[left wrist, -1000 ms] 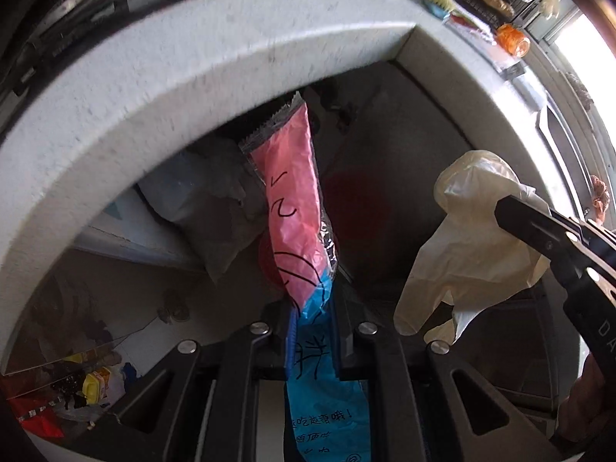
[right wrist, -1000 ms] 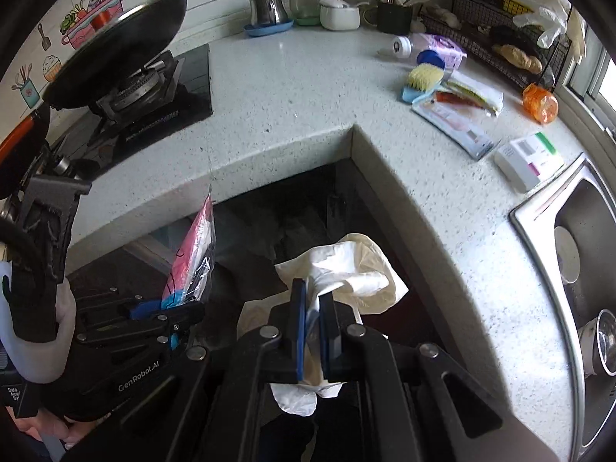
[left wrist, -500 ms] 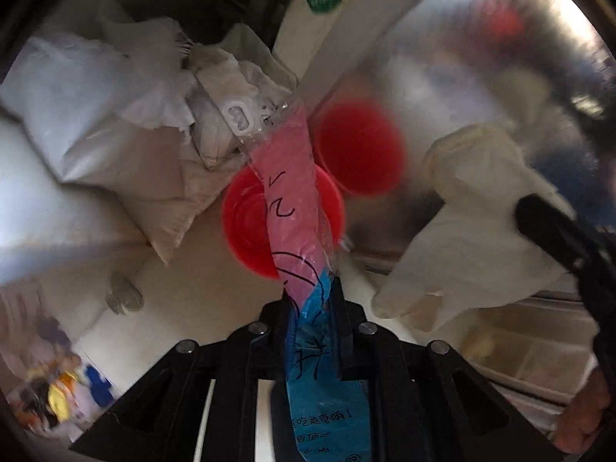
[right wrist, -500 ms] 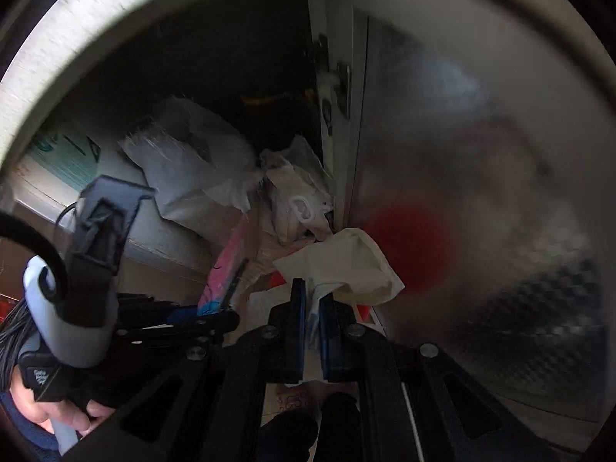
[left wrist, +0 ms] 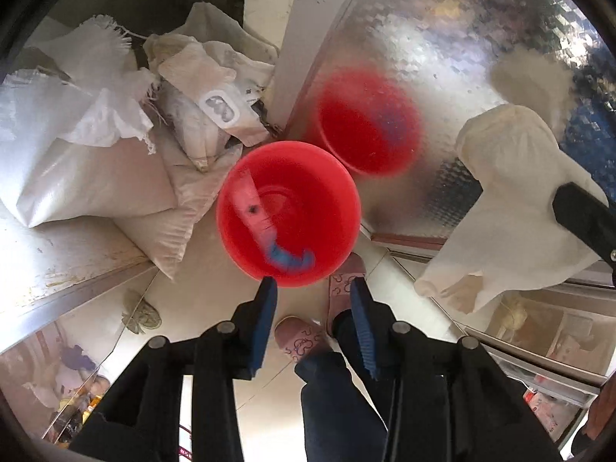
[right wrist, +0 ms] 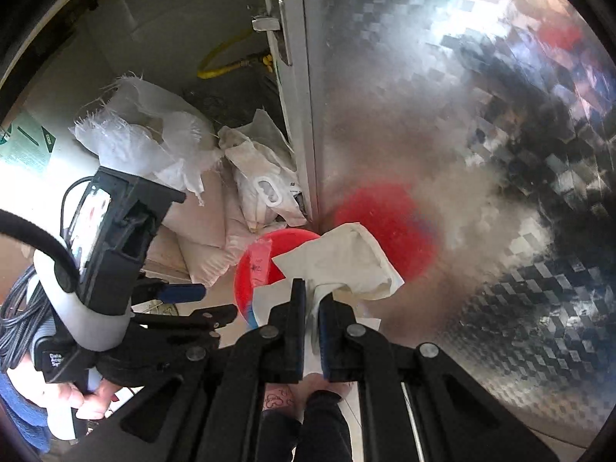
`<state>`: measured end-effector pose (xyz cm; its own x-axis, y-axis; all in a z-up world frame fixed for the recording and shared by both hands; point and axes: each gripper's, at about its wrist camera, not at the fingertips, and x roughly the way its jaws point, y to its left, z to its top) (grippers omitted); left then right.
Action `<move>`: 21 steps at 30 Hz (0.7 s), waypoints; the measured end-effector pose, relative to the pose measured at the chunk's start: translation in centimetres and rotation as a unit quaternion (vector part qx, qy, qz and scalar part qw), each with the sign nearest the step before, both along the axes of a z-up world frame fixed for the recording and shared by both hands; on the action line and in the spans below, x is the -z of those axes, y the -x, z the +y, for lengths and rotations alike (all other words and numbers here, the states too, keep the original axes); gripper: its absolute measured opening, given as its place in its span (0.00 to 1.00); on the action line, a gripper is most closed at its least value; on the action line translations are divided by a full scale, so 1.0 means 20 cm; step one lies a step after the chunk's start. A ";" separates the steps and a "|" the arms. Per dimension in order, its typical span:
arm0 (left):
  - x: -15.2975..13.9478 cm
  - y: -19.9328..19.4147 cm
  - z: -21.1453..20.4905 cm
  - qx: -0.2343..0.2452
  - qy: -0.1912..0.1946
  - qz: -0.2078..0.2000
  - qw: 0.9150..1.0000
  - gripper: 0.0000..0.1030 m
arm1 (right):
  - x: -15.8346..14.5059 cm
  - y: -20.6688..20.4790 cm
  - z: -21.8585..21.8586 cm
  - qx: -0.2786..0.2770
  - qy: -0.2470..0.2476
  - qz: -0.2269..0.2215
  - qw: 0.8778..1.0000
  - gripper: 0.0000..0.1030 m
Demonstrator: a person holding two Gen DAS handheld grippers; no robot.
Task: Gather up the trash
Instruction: 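Carry the bag and glove down to the red bucket with both grippers, then open both grippers over the red bucket, dropping bag and glove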
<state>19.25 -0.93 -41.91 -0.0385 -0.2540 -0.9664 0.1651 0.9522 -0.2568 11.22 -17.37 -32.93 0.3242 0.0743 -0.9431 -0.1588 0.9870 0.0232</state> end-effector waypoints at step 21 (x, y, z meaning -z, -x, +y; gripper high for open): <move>-0.03 0.10 0.29 -0.065 -0.021 -0.021 0.997 0.75 | 0.17 -0.08 0.19 -0.063 -0.006 0.045 0.997 0.05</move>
<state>17.26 4.90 -41.29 0.0332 -0.2130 -0.9765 0.0489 0.9762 -0.2112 12.77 -13.62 -36.27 0.2246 0.1206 -0.9669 -0.2790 0.9587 0.0548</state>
